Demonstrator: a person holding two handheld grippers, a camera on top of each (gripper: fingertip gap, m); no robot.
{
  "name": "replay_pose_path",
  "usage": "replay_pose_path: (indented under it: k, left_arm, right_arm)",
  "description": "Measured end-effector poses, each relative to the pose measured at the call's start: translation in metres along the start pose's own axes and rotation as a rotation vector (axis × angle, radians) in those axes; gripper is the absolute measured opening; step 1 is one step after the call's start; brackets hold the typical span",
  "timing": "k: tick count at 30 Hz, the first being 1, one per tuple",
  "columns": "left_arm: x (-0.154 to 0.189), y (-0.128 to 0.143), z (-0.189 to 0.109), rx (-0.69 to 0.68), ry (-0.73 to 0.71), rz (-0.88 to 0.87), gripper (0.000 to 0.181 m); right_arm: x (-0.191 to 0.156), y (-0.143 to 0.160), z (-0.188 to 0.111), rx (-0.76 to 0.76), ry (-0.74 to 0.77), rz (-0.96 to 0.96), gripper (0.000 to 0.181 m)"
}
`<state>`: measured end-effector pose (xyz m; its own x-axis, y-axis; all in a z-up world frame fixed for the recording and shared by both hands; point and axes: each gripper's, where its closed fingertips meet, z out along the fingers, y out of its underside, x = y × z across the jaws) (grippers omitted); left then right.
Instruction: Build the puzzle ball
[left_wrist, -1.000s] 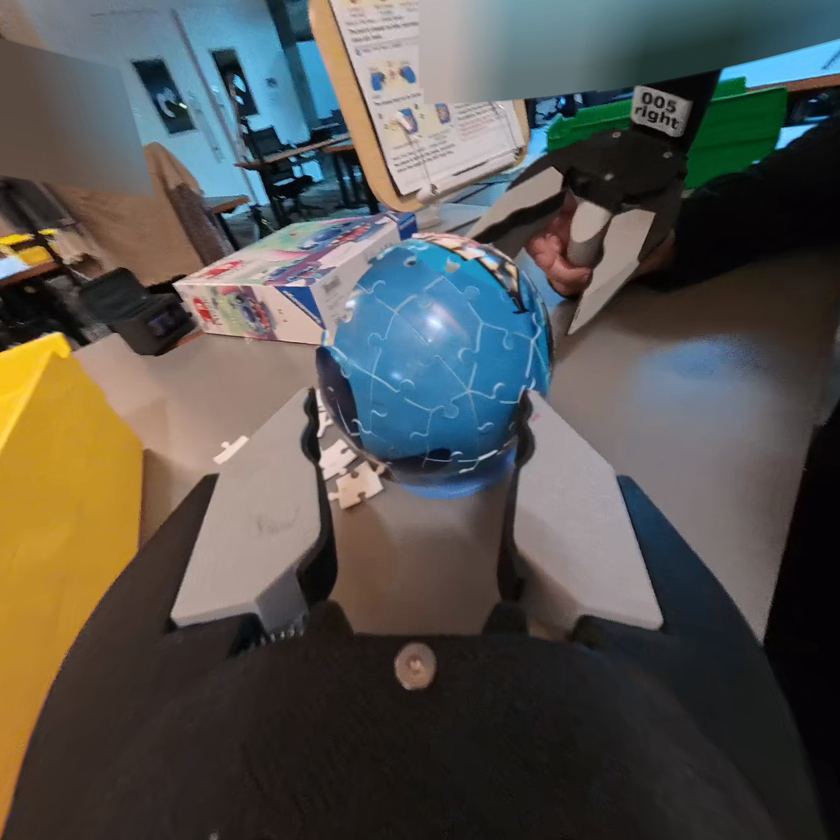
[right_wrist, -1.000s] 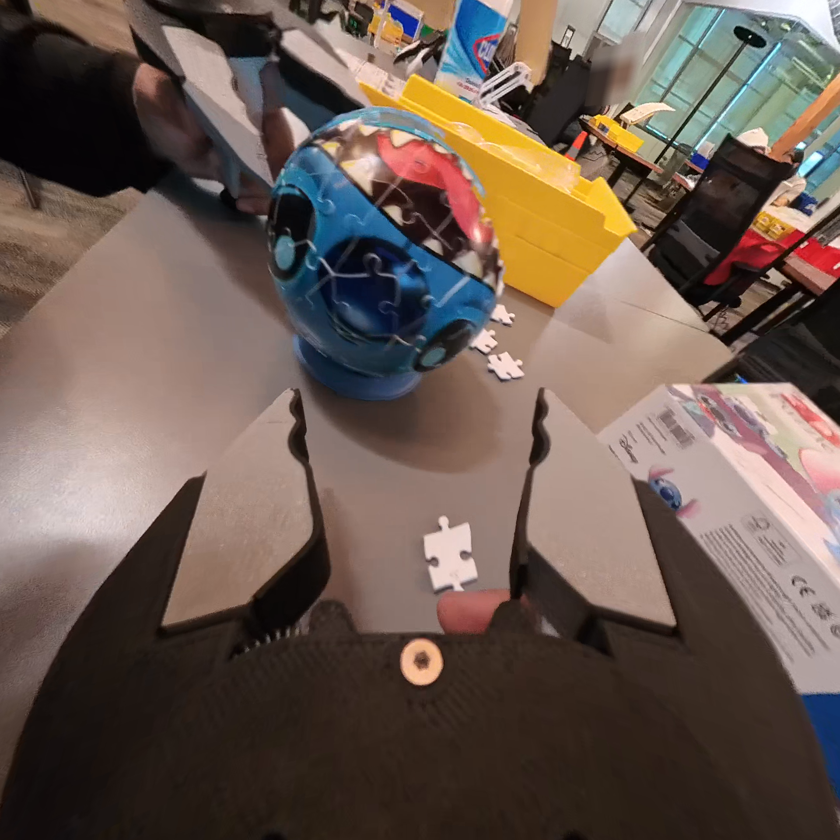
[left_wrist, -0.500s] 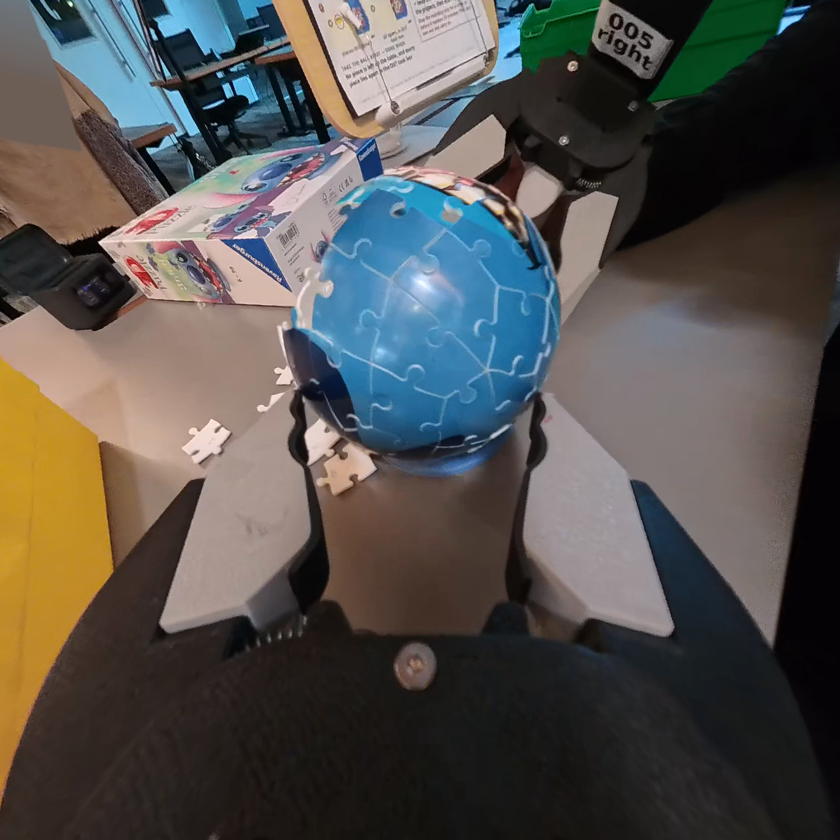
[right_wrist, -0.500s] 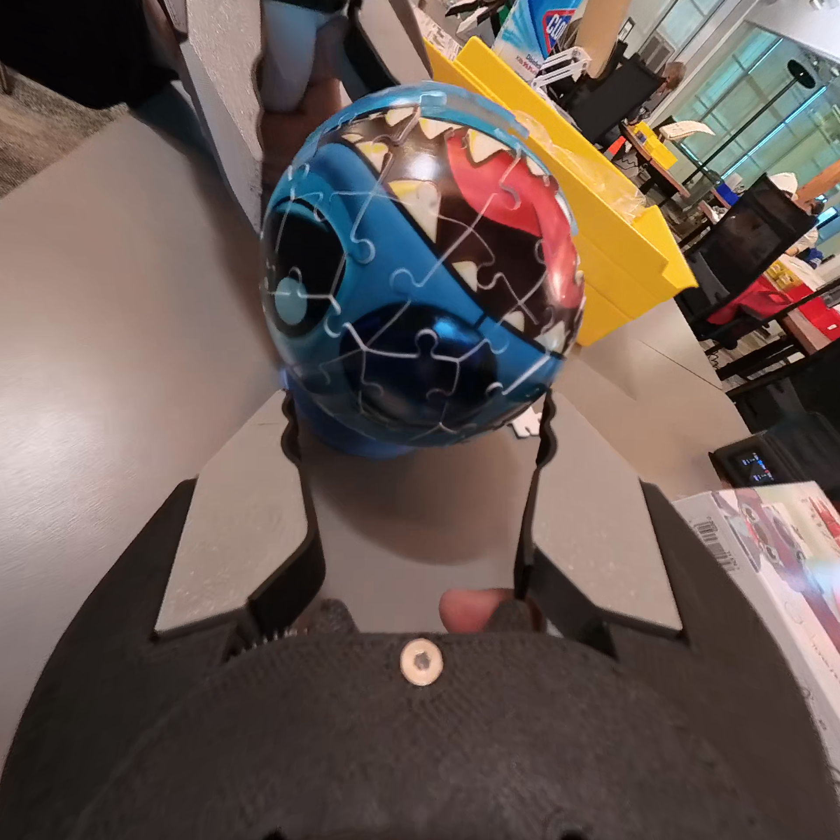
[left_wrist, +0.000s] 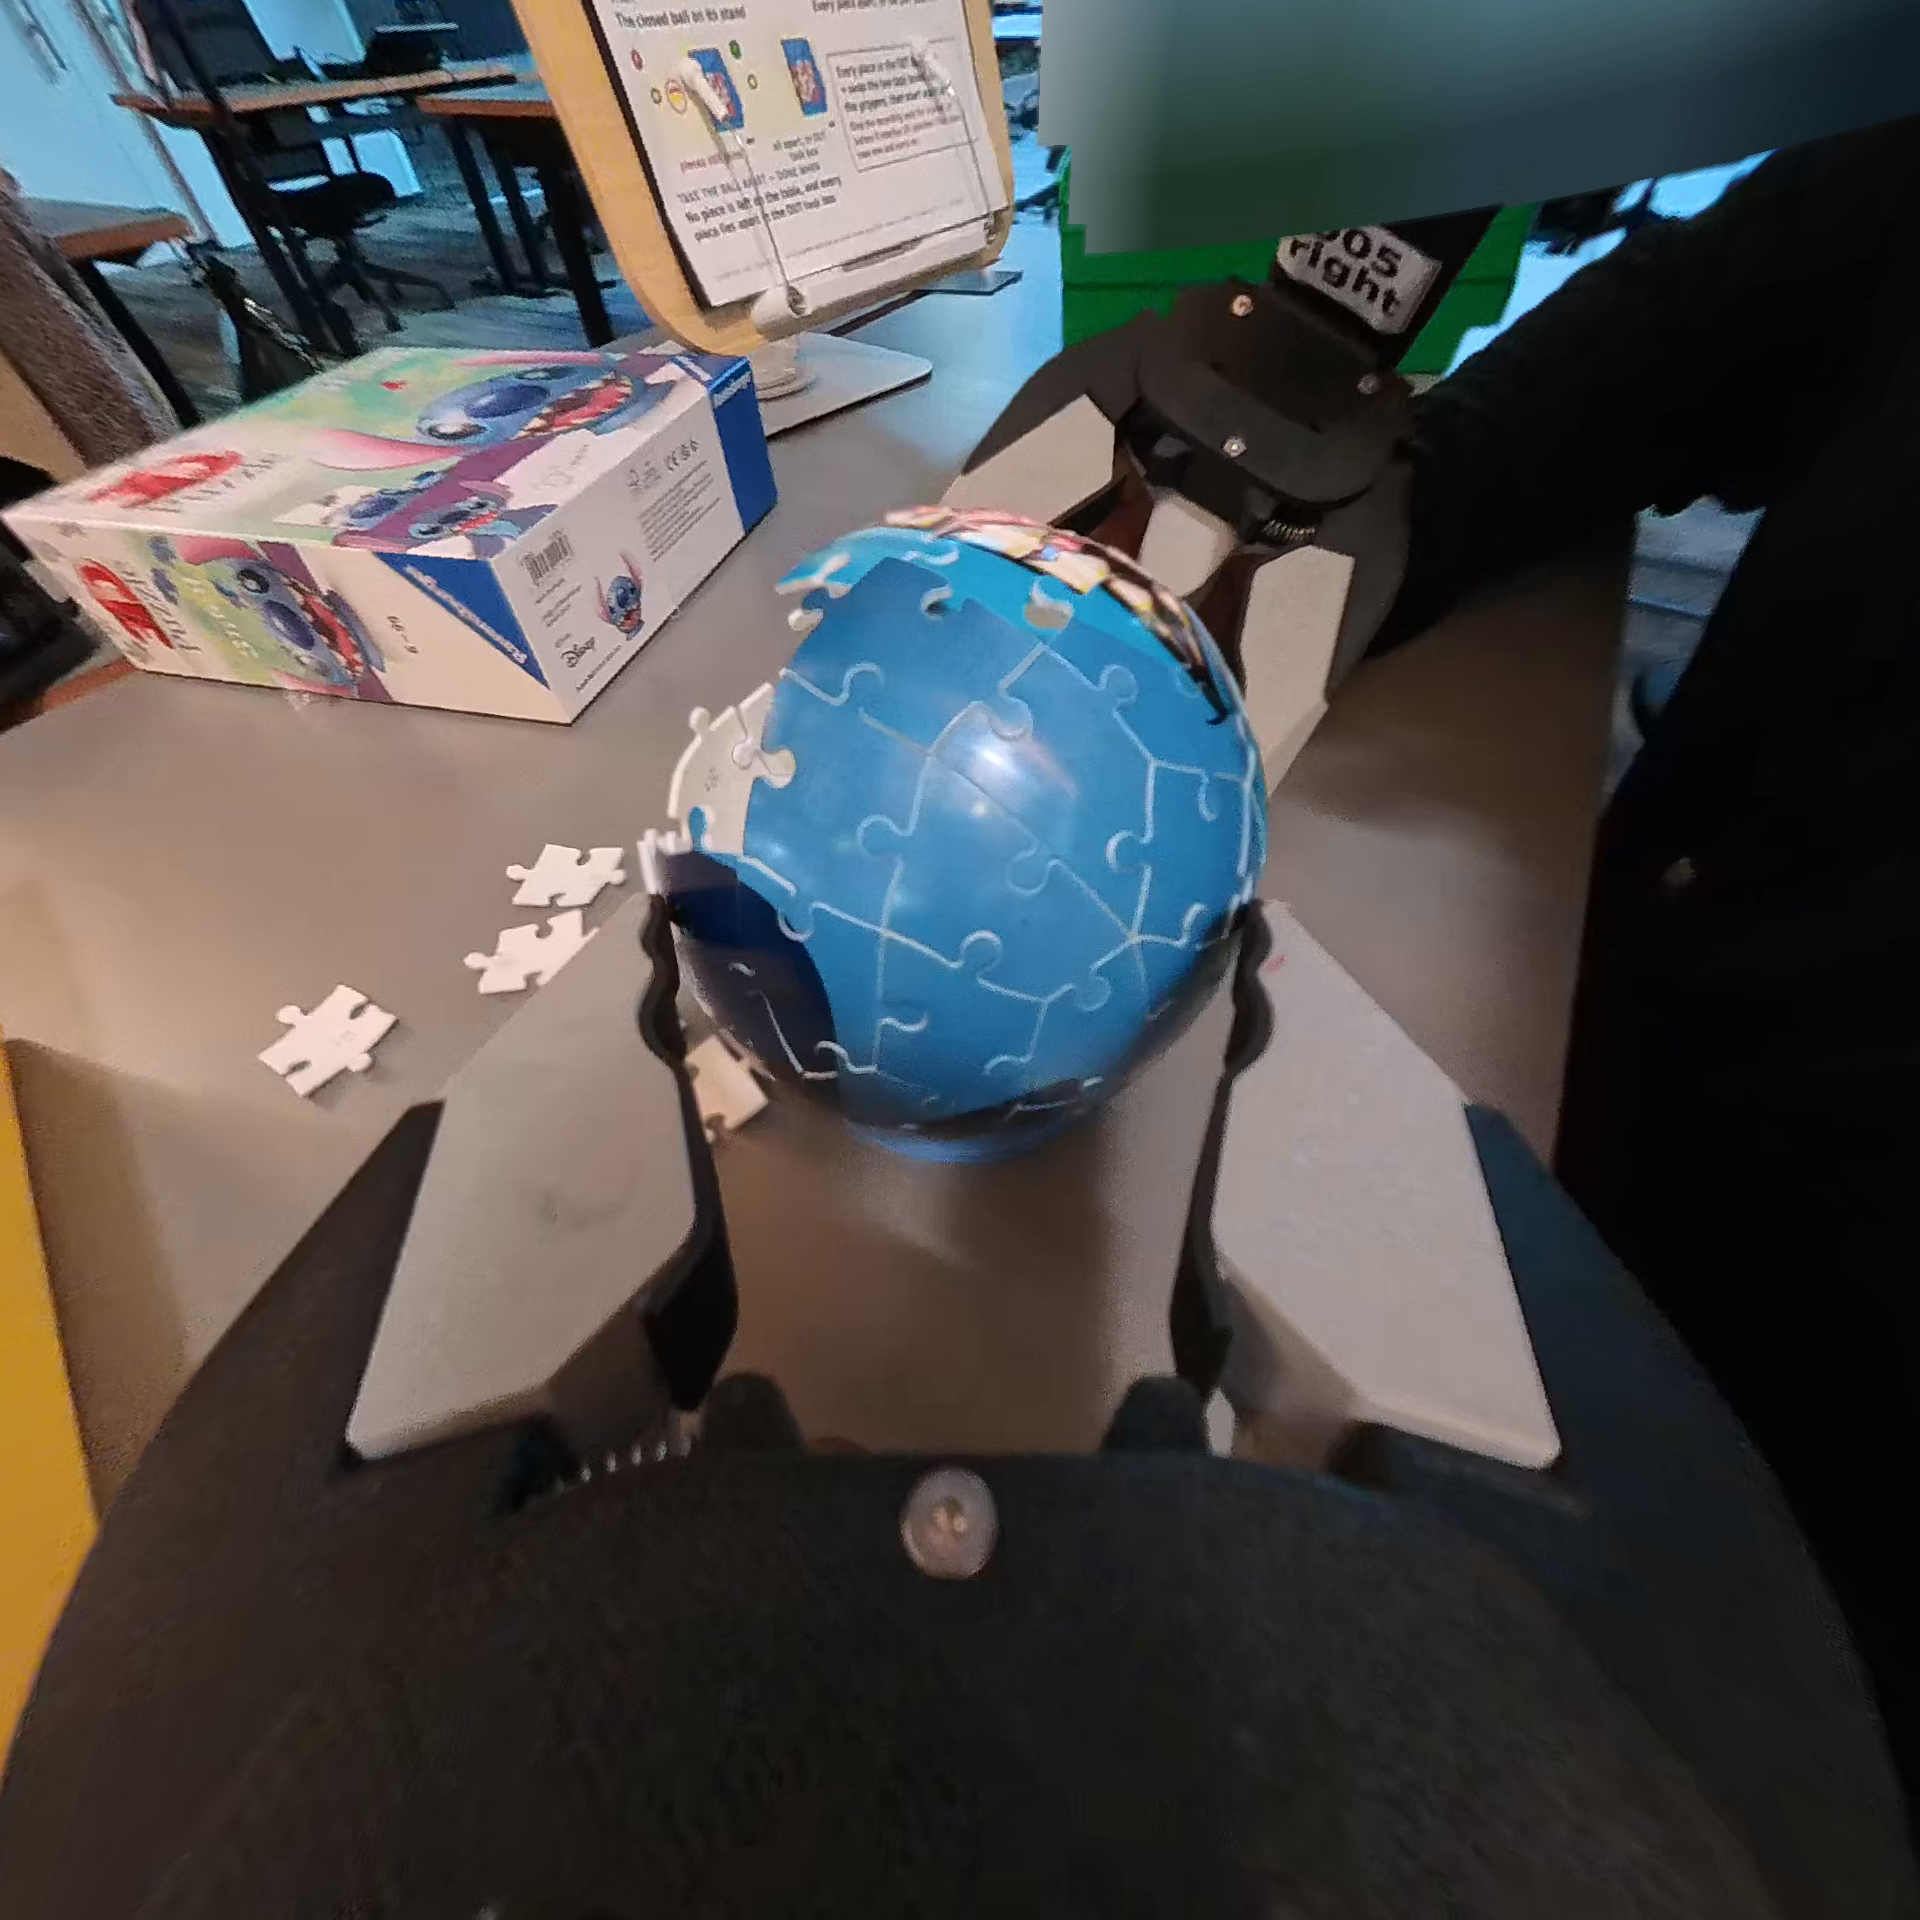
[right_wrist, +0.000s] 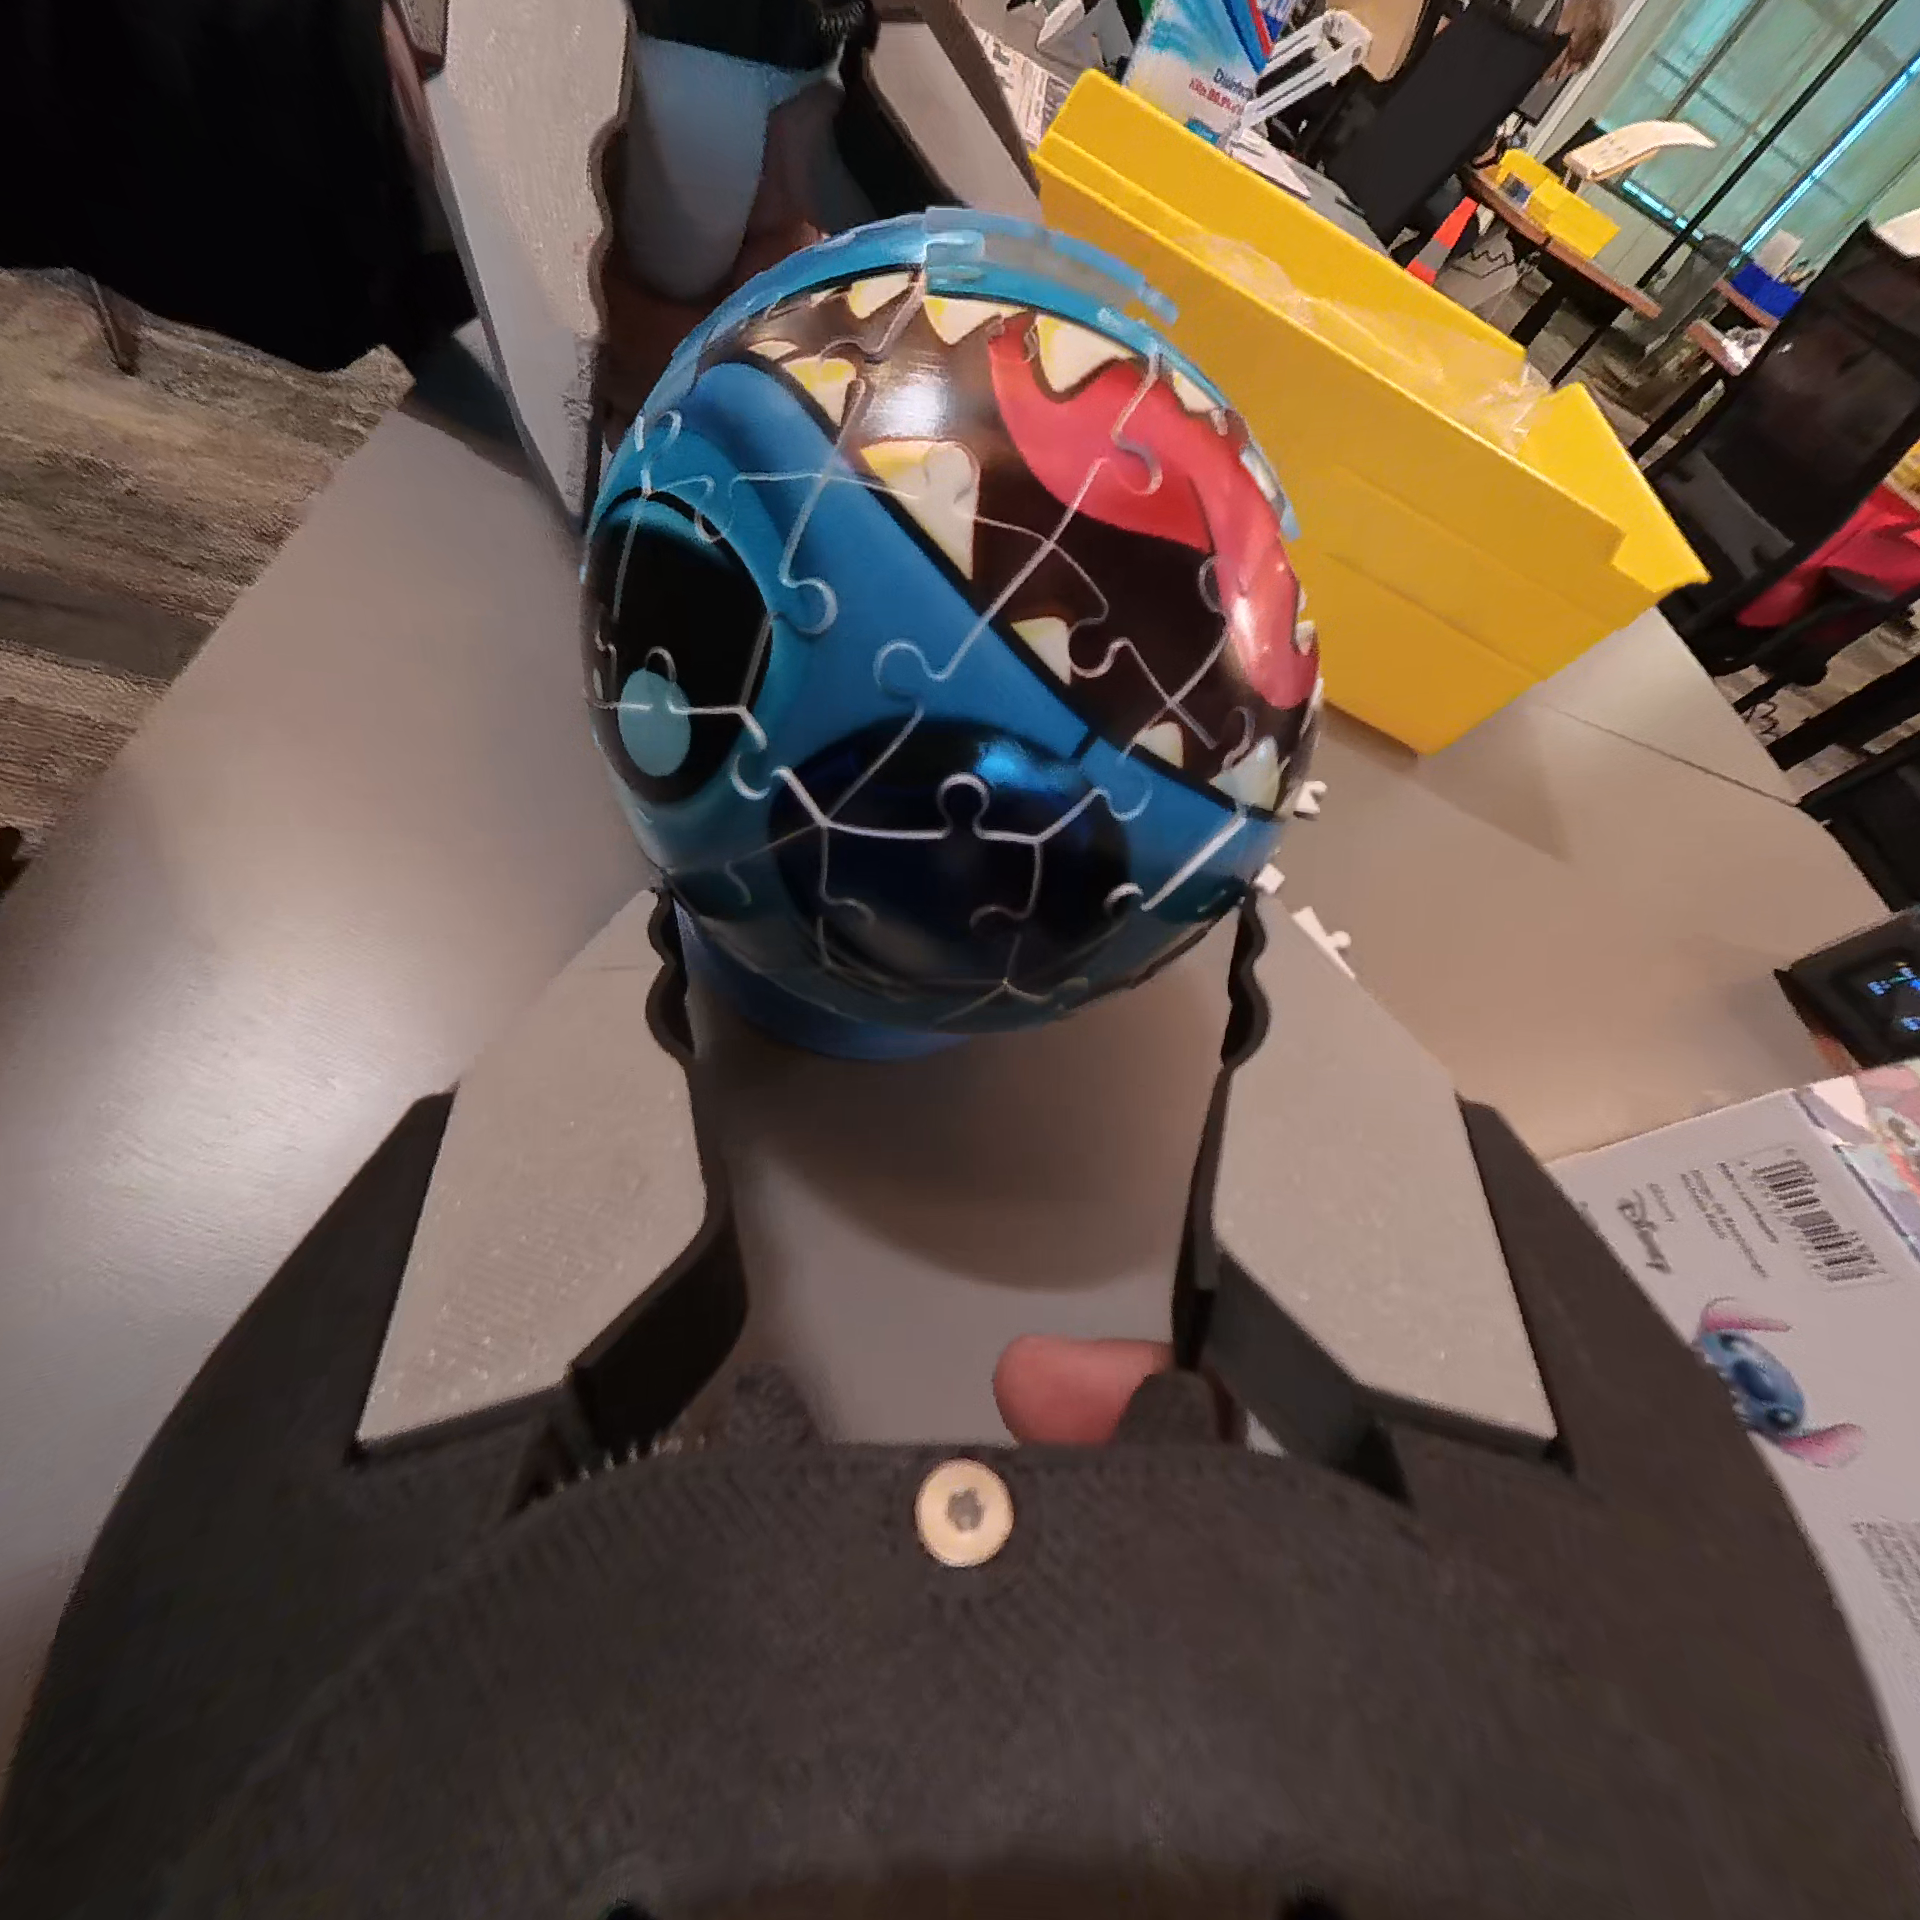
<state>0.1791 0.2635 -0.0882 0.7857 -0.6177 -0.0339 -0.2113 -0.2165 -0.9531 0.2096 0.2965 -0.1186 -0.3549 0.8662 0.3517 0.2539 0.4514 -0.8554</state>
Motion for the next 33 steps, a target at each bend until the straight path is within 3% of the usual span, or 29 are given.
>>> replay_pose_path:
  k: [7, 11, 14, 19, 23, 28, 33]
  left_arm:
    - [-0.003, -0.002, -0.008, 0.054, 0.087, -0.1, 0.101]
    - [-0.005, 0.005, -0.007, 0.051, 0.077, -0.086, 0.102]
    - [-0.007, 0.007, -0.01, 0.058, 0.051, -0.056, 0.103]
    - [-0.014, 0.004, -0.017, 0.07, -0.029, 0.064, 0.107]
    - [-0.016, 0.0, -0.018, 0.078, -0.054, 0.149, 0.107]
    - [-0.01, -0.001, -0.017, 0.08, -0.092, 0.289, 0.093]
    - [-0.009, 0.008, -0.006, 0.042, -0.086, 0.3, 0.095]
  right_arm:
    - [-0.01, 0.002, -0.001, -0.033, -0.13, 0.29, 0.096]
    - [-0.006, 0.003, -0.003, -0.025, -0.145, 0.332, 0.096]
    - [0.001, 0.001, -0.01, 0.02, -0.114, 0.278, 0.111]
    - [0.021, 0.005, -0.032, 0.061, 0.042, 0.003, 0.11]
    - [0.017, -0.003, -0.022, 0.062, 0.054, -0.086, 0.106]
    - [0.008, -0.005, -0.009, 0.03, 0.113, -0.344, 0.095]
    - [0.013, -0.004, -0.002, 0.014, 0.15, -0.342, 0.097]
